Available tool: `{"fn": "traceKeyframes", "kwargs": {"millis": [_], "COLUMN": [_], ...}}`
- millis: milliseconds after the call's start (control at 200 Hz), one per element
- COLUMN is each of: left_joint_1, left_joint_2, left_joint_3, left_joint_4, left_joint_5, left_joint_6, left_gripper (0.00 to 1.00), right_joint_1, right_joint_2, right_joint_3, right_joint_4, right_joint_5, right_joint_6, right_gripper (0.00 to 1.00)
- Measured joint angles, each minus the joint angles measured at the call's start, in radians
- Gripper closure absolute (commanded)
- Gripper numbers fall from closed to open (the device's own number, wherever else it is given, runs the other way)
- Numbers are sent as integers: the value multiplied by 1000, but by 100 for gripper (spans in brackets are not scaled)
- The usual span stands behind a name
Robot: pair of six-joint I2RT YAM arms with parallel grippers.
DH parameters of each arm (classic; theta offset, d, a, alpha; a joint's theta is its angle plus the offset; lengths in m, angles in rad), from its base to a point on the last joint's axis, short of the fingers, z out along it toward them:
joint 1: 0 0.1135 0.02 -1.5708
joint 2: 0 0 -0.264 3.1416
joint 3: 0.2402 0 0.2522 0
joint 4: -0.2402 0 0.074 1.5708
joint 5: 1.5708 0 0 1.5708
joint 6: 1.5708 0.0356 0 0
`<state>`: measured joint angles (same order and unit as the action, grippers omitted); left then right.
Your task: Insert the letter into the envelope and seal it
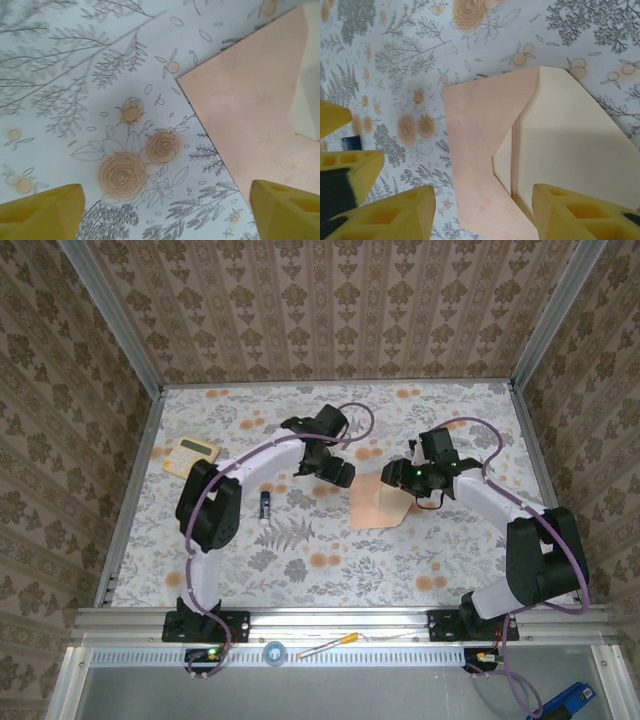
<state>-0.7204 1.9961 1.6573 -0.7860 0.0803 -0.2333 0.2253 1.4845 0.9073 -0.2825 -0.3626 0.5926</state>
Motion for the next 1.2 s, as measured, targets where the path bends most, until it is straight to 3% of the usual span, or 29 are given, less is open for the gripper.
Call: {"fn": "traceKeyframes", "kwargs": {"millis": [120,625,805,1200], "left_joint_1": [36,277,348,408], "left_joint_2": [-83,-462,-522,-584], "left_joint_3": [-36,-340,-414,-519], "left_joint_4": [-2,40,49,83], "left_joint_5": [-3,64,106,169], "left_joint_6": [-2,-65,-89,-115], "left_gripper": [0,0,0,0], "right_joint_1": [11,103,126,182], "right_joint_2": [21,88,89,89], "right_joint_3": [1,9,30,65], "right_joint_4": [41,103,104,100], "right_joint_5": [-19,-37,-37,-33], "right_joint_6": [32,93,96,112], "right_gripper": [45,45,45,44]}}
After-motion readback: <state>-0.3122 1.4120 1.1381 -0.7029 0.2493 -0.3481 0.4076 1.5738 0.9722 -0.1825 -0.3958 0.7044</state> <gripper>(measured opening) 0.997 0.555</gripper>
